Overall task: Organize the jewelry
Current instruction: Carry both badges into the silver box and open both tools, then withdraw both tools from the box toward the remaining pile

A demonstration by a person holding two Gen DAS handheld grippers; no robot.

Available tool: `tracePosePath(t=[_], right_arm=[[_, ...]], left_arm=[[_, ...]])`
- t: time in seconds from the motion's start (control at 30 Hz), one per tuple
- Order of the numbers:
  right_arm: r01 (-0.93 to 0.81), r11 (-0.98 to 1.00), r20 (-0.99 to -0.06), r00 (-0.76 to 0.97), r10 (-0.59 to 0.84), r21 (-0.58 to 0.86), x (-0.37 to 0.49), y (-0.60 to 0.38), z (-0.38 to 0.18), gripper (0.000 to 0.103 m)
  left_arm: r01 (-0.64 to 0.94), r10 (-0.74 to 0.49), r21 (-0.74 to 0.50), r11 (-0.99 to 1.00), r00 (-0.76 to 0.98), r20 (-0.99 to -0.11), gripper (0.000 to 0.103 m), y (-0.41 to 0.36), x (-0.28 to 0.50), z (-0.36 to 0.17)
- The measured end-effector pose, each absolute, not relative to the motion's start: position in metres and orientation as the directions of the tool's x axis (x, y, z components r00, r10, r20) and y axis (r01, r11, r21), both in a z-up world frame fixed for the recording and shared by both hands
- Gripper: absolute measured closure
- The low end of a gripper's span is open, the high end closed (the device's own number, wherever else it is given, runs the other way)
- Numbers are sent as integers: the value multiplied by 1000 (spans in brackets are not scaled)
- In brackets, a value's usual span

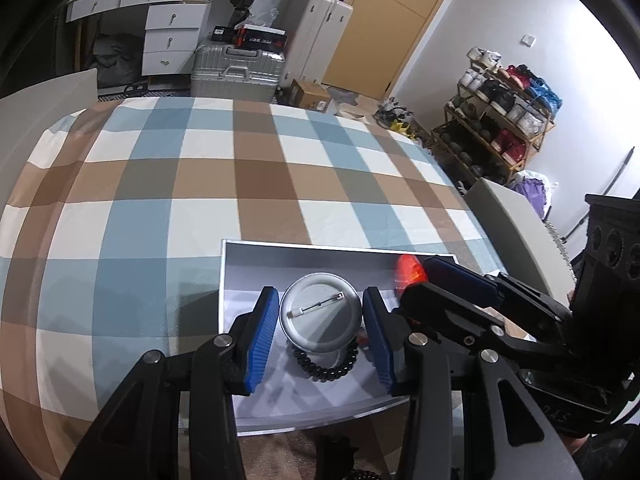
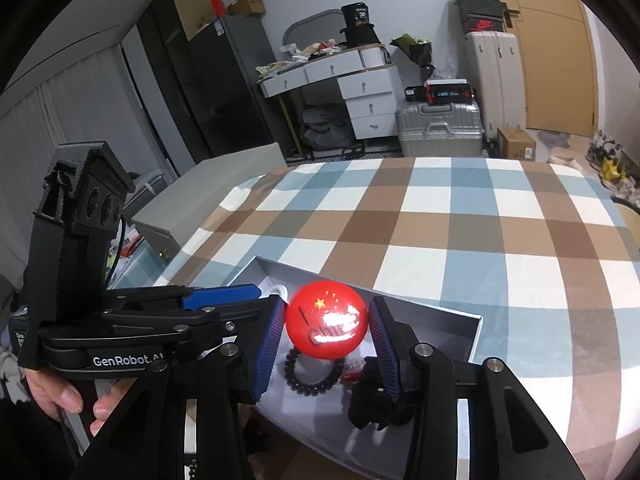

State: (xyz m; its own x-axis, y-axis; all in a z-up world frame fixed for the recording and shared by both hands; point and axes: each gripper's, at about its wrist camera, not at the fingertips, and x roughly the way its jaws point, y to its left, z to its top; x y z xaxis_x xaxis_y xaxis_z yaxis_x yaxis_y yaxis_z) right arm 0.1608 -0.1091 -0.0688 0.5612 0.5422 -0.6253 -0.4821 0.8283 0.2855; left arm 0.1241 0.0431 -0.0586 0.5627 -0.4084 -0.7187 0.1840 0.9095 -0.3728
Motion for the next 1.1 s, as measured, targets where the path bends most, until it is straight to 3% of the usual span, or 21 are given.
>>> tracePosePath(t=[0.17, 0.33, 0.83, 0.97, 1.1], right_arm=[[-465, 826, -606, 570, 555, 320, 157, -119, -65, 50], [-457, 833, -586, 598, 547, 311, 144, -128, -56, 49], [-431, 859, -529, 677, 511, 277, 97, -149, -25, 30], [-431, 861, -516, 690, 508, 271, 83, -151, -17, 24], [-440, 858, -490, 705, 513, 265, 68, -154, -9, 19]], left_arm=[[187, -424, -388, 903, 537, -729, 65, 40, 125, -59], [216, -438, -385, 897, 550, -711, 44, 36, 117, -50], [218, -369, -300, 928, 630, -683, 41, 30, 86, -23], [204, -343, -279, 938, 656, -672, 25, 30, 76, -18], [196, -326, -266, 944, 678, -658, 23, 30, 64, -13]])
